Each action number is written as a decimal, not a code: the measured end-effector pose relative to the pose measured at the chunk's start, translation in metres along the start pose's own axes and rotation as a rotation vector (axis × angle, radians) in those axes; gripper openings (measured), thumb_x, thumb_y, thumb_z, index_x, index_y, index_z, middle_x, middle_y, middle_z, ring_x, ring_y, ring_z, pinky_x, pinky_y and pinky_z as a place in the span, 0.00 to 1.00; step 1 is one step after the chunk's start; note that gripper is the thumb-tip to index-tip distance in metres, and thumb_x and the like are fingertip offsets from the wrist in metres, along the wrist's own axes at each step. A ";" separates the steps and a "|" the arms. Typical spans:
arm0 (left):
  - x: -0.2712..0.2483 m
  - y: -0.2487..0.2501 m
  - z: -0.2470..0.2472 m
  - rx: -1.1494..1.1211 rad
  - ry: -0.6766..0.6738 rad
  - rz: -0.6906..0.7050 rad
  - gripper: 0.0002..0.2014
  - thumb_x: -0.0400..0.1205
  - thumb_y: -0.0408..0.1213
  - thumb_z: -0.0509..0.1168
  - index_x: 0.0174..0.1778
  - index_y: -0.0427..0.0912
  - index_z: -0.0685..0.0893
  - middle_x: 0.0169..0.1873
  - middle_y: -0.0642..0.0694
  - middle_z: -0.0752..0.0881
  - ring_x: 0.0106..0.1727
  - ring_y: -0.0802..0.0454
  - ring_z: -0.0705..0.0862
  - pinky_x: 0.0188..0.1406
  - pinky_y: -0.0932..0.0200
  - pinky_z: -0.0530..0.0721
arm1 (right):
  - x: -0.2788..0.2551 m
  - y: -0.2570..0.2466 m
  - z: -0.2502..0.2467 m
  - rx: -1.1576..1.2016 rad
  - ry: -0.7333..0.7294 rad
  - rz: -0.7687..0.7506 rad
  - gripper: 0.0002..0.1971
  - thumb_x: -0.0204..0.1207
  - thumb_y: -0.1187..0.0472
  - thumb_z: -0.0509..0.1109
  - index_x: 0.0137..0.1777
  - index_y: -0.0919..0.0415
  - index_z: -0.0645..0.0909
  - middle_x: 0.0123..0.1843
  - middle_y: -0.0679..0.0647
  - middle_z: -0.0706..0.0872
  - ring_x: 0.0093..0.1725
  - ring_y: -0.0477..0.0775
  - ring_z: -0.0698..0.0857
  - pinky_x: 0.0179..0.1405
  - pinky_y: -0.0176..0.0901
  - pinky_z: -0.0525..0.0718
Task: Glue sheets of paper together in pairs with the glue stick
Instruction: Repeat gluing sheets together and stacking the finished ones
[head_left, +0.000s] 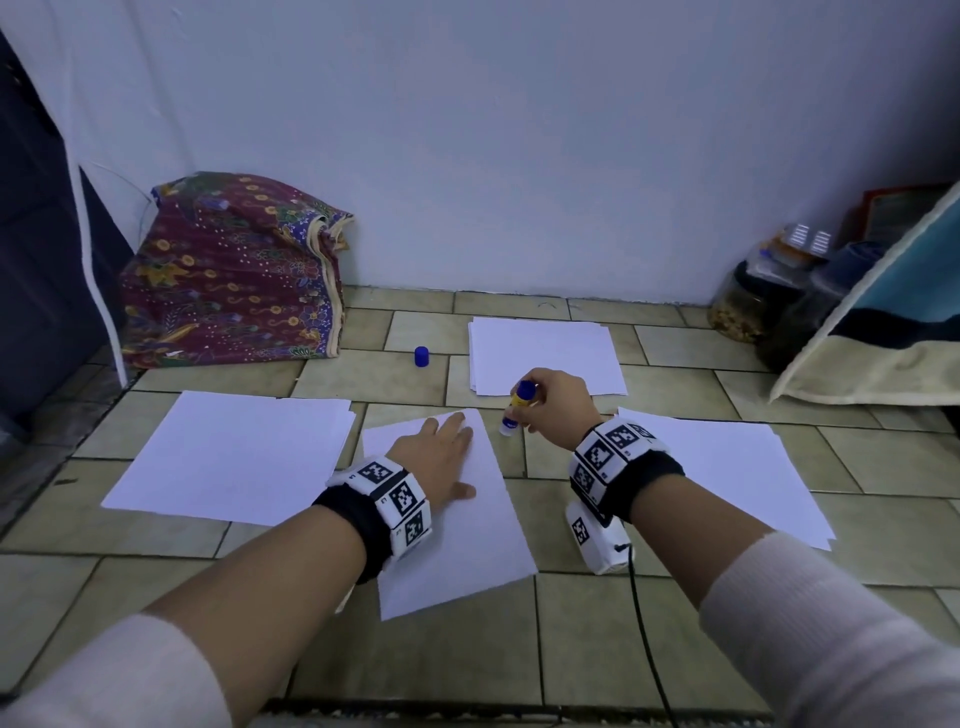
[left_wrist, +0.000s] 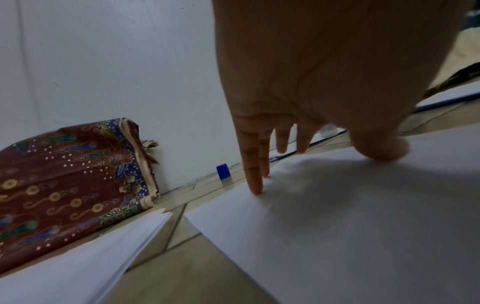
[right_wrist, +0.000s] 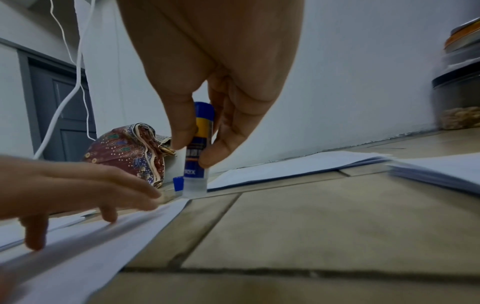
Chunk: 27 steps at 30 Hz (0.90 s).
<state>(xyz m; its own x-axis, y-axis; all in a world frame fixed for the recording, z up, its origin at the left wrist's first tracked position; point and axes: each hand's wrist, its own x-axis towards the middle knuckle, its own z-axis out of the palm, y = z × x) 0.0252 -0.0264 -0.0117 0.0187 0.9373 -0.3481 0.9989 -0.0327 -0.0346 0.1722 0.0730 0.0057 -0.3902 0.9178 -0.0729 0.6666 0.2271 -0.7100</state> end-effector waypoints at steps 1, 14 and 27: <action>0.002 0.000 -0.002 -0.009 -0.008 -0.034 0.39 0.82 0.59 0.60 0.81 0.38 0.56 0.82 0.47 0.54 0.79 0.46 0.60 0.60 0.47 0.78 | 0.002 -0.002 0.003 -0.012 -0.002 -0.009 0.13 0.72 0.62 0.76 0.55 0.62 0.82 0.50 0.57 0.86 0.47 0.56 0.84 0.46 0.43 0.82; 0.021 -0.012 0.007 -0.113 -0.099 -0.140 0.48 0.66 0.68 0.72 0.71 0.37 0.64 0.67 0.44 0.71 0.65 0.45 0.71 0.42 0.53 0.76 | 0.033 -0.040 0.040 -0.249 -0.092 -0.096 0.11 0.74 0.66 0.72 0.56 0.64 0.82 0.57 0.60 0.84 0.56 0.58 0.83 0.51 0.42 0.81; 0.011 -0.007 0.000 -0.083 -0.088 -0.117 0.54 0.72 0.65 0.69 0.82 0.33 0.51 0.80 0.44 0.60 0.78 0.45 0.59 0.65 0.46 0.78 | 0.005 -0.047 0.015 -0.545 -0.319 -0.255 0.15 0.71 0.61 0.77 0.57 0.63 0.84 0.56 0.58 0.86 0.58 0.56 0.82 0.52 0.42 0.82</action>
<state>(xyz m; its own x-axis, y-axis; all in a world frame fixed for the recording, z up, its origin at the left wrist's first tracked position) 0.0184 -0.0156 -0.0151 -0.0981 0.8988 -0.4272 0.9943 0.1069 -0.0034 0.1299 0.0620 0.0281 -0.6899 0.6920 -0.2126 0.7212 0.6318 -0.2841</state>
